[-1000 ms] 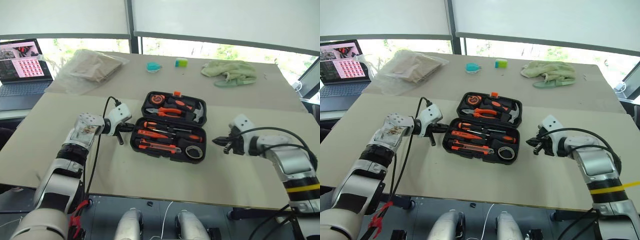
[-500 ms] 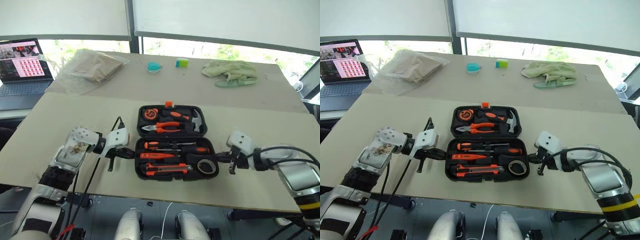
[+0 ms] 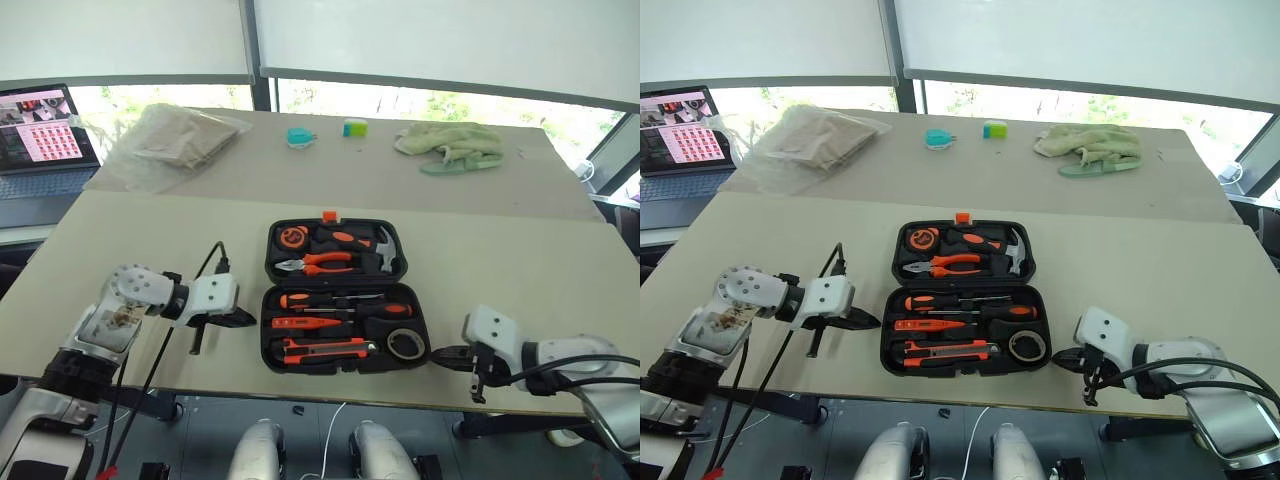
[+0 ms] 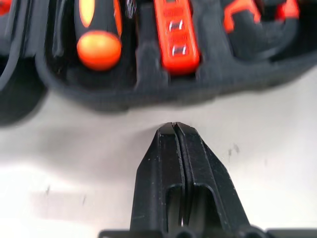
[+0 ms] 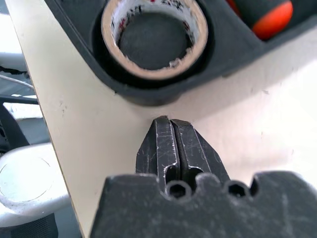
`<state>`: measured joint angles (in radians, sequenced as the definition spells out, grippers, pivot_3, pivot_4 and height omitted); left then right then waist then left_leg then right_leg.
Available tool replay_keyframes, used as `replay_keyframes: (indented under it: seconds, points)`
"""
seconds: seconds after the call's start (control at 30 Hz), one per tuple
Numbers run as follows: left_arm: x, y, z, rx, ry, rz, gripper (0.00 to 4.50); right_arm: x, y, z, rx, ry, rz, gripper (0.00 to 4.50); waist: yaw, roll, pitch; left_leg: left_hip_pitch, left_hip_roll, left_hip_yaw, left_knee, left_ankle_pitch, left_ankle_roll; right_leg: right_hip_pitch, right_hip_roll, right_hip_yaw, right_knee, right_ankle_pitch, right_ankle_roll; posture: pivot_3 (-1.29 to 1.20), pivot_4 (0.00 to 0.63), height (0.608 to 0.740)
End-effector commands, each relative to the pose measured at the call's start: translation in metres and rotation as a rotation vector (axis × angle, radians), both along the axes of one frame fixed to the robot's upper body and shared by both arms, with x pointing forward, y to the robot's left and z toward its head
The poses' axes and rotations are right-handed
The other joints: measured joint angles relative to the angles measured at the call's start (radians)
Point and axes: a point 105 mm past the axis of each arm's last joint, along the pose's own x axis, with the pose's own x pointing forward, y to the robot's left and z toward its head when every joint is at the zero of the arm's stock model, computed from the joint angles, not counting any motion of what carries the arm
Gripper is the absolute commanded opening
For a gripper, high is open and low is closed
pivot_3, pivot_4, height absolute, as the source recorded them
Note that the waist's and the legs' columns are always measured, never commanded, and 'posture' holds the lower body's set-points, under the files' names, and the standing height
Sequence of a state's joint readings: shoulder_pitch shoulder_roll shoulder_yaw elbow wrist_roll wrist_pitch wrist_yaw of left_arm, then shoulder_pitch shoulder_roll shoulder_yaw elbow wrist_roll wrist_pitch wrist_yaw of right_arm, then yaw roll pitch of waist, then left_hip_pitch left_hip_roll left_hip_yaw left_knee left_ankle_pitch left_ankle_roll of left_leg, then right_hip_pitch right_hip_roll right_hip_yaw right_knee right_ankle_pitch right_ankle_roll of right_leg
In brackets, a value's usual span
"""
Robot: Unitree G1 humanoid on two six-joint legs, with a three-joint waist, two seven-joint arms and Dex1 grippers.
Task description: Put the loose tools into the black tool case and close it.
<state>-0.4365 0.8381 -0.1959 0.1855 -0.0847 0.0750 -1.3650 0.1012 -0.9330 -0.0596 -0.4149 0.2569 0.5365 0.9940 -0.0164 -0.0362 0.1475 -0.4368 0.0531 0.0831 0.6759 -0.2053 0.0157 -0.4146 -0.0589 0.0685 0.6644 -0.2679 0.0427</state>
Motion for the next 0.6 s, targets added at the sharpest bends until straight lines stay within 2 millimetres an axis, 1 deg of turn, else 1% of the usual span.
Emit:
replay_keyframes:
  seconds: [0.03, 0.2, 0.3, 0.37, 0.47, 0.53, 0.6]
  points:
    - [0.012, 0.012, 0.011, -0.039, 0.015, 0.128, 0.08, 0.012, -0.014, 0.012, -0.027, -0.061, -0.039, 0.00, 0.000, 0.000, 0.000, 0.001, 0.000, 0.000, 0.000, 0.000, 0.000, 0.001, 0.000, 0.000, 0.000, 0.000, 0.000, 0.00, 0.150, 0.740]
    - [0.019, -0.013, 0.019, -0.084, -0.004, 0.093, 0.08, 0.028, -0.002, 0.014, -0.025, -0.082, 0.016, 0.00, 0.004, 0.000, 0.000, 0.003, 0.000, 0.000, 0.001, 0.000, 0.000, 0.003, 0.000, 0.000, 0.000, 0.000, 0.000, 0.00, 0.150, 0.740]
    - [0.020, -0.030, 0.020, -0.119, 0.003, 0.063, 0.08, 0.035, 0.017, 0.014, -0.016, -0.086, 0.095, 0.00, 0.004, 0.000, 0.000, 0.002, 0.000, 0.000, 0.001, 0.000, 0.000, 0.004, 0.000, 0.000, -0.001, 0.000, 0.000, 0.00, 0.150, 0.740]
    - [0.019, -0.035, 0.019, -0.124, 0.006, 0.043, 0.08, 0.028, 0.031, 0.014, 0.000, -0.062, 0.164, 0.00, 0.004, 0.000, 0.000, 0.002, -0.001, 0.000, 0.001, 0.000, 0.000, 0.003, 0.000, 0.000, -0.001, 0.000, 0.000, 0.00, 0.150, 0.740]
    - [0.018, -0.037, 0.018, -0.126, 0.010, 0.032, 0.08, 0.014, 0.043, 0.016, 0.021, -0.021, 0.237, 0.00, 0.005, 0.000, 0.000, 0.001, -0.001, 0.000, 0.000, 0.000, 0.000, 0.002, 0.000, 0.000, -0.001, 0.000, 0.000, 0.00, 0.150, 0.740]
    - [0.016, -0.035, 0.015, -0.100, 0.011, 0.009, 0.08, 0.000, 0.050, 0.016, 0.026, 0.012, 0.286, 0.00, 0.005, 0.000, 0.000, 0.000, -0.001, 0.000, 0.000, 0.000, 0.000, 0.002, 0.000, 0.000, -0.001, 0.000, 0.000, 0.00, 0.150, 0.740]
    - [0.016, -0.026, 0.011, -0.061, 0.001, 0.010, 0.08, -0.006, 0.053, 0.014, 0.022, 0.023, 0.292, 0.00, 0.005, 0.000, 0.000, -0.001, -0.001, -0.001, 0.000, 0.000, 0.000, 0.001, 0.000, 0.000, -0.001, 0.000, 0.000, 0.00, 0.150, 0.740]
